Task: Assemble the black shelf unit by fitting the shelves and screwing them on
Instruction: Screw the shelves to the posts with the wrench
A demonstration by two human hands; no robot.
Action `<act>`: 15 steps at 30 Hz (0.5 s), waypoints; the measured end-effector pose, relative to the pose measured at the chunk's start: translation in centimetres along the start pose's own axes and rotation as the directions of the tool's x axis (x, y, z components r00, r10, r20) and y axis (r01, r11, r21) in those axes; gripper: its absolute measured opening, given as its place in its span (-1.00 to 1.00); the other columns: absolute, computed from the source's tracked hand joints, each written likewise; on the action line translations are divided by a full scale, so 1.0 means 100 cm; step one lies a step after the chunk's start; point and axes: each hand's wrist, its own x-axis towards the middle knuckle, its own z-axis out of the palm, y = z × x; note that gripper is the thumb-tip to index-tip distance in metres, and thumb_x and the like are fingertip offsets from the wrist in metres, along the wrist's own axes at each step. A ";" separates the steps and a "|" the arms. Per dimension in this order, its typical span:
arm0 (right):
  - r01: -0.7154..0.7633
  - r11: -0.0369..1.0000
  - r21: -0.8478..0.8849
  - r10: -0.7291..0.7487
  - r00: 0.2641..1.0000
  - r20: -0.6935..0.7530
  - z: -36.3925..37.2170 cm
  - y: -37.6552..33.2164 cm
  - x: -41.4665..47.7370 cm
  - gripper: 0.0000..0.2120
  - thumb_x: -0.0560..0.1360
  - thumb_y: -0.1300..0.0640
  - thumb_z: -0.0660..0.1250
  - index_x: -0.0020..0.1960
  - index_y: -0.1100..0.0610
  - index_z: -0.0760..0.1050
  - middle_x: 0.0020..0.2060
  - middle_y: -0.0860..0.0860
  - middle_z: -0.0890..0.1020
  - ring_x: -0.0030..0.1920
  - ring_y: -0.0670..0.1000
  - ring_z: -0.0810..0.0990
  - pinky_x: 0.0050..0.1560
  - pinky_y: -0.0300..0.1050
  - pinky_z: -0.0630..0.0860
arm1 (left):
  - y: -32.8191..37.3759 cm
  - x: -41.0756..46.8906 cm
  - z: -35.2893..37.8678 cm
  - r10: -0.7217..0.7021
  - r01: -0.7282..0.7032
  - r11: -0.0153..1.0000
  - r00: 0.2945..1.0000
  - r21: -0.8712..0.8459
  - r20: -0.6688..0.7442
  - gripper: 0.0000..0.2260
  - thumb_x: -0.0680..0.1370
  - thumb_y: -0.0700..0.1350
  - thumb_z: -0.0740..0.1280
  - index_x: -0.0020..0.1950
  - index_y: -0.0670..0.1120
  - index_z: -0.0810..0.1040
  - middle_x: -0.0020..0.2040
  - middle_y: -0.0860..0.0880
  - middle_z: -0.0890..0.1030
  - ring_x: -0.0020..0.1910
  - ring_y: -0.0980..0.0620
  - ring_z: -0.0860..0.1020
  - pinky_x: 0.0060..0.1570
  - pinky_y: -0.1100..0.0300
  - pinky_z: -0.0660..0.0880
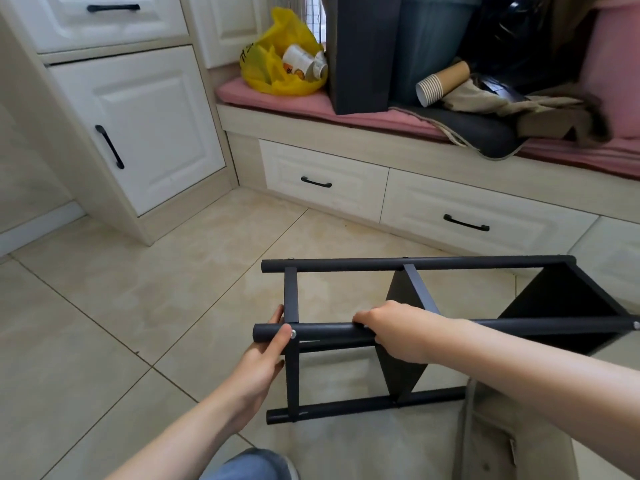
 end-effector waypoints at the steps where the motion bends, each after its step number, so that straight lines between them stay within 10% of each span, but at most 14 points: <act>1: -0.004 1.000 0.009 0.004 1.000 -0.002 -0.005 0.003 -0.001 -0.63 0.61 0.31 0.16 0.34 0.02 0.40 0.00 0.08 0.52 -0.10 0.15 0.56 -0.17 -0.06 0.49 | 0.007 0.001 0.002 0.005 -0.005 1.000 1.000 0.002 0.004 -0.46 0.43 0.24 0.31 0.41 0.37 0.31 0.36 0.24 0.49 0.36 0.23 0.45 0.50 0.09 0.27; 5: -0.004 0.998 0.056 0.006 0.999 -0.032 -0.027 0.013 -0.007 -0.68 0.60 0.31 0.17 0.28 0.05 0.46 -0.03 0.06 0.56 -0.03 0.16 0.58 -0.08 -0.01 0.53 | 0.035 0.008 0.011 0.019 -0.019 1.000 1.000 0.013 -0.007 -0.60 0.39 0.26 0.35 0.21 0.38 0.42 0.19 0.31 0.56 0.22 0.31 0.49 0.48 0.14 0.28; 10: -0.001 0.997 0.075 0.010 0.992 -0.122 -0.061 0.023 -0.009 -0.78 0.59 0.29 0.22 0.16 0.06 0.51 -0.10 0.02 0.56 -0.05 0.14 0.57 -0.08 -0.04 0.48 | 0.083 0.020 0.021 0.075 -0.071 0.993 0.996 0.099 -0.038 -0.29 0.40 0.29 0.31 0.54 0.19 0.30 0.21 0.21 0.50 0.36 0.10 0.38 0.56 -0.01 0.17; 15: 0.017 0.994 0.110 0.009 0.974 -0.226 -0.097 0.018 -0.006 -0.76 0.59 0.26 0.23 0.22 0.08 0.52 0.00 0.05 0.62 0.00 0.12 0.59 0.10 0.07 0.56 | 0.142 0.022 0.021 0.158 -0.140 0.975 0.982 0.172 -0.099 -0.37 0.39 0.29 0.33 0.44 0.18 0.40 0.12 0.16 0.53 0.27 0.04 0.44 0.48 -0.01 0.26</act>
